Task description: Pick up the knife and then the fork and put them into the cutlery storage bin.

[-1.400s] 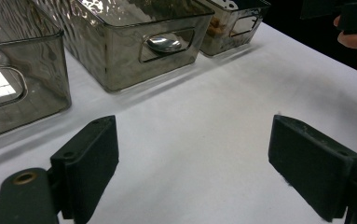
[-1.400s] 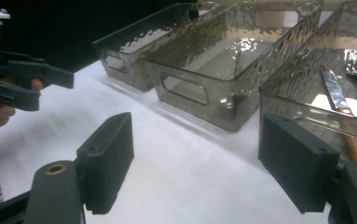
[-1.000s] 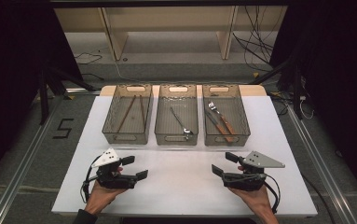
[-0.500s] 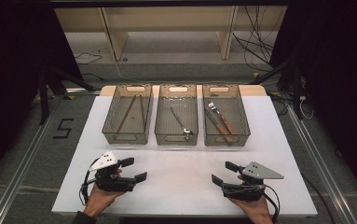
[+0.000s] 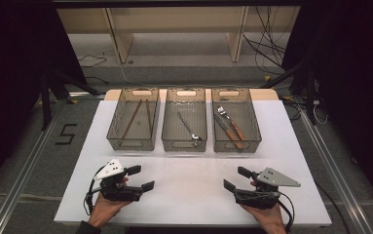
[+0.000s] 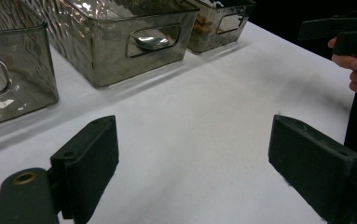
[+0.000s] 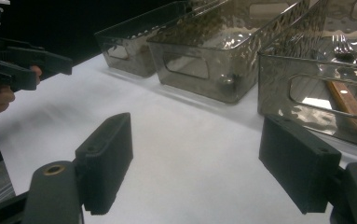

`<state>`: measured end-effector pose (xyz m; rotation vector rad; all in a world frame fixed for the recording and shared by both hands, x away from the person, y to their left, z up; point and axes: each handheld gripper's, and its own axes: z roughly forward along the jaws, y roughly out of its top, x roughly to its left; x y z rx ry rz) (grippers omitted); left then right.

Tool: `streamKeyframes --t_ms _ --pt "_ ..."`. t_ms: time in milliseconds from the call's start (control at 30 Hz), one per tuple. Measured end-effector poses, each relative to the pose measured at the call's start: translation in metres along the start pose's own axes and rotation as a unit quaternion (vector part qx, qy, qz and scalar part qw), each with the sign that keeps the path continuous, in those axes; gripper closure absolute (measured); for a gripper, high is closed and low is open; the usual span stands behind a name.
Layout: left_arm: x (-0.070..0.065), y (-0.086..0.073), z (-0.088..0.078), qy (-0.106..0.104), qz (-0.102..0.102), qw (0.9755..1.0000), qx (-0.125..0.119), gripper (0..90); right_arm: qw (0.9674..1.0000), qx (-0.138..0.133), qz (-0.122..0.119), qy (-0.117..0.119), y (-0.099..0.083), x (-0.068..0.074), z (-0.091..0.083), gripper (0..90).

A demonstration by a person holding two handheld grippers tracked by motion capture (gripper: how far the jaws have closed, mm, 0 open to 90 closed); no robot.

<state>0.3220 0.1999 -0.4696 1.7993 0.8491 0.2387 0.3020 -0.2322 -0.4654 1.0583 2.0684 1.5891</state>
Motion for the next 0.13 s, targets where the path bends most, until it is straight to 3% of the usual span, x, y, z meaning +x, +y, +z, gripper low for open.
streamKeyframes --t_ms 133 --pt "0.0004 -0.0004 0.0001 0.001 -0.001 1.0 0.001 15.8 1.0 0.0 0.0 0.0 0.0003 0.0006 -0.0001 26.2"
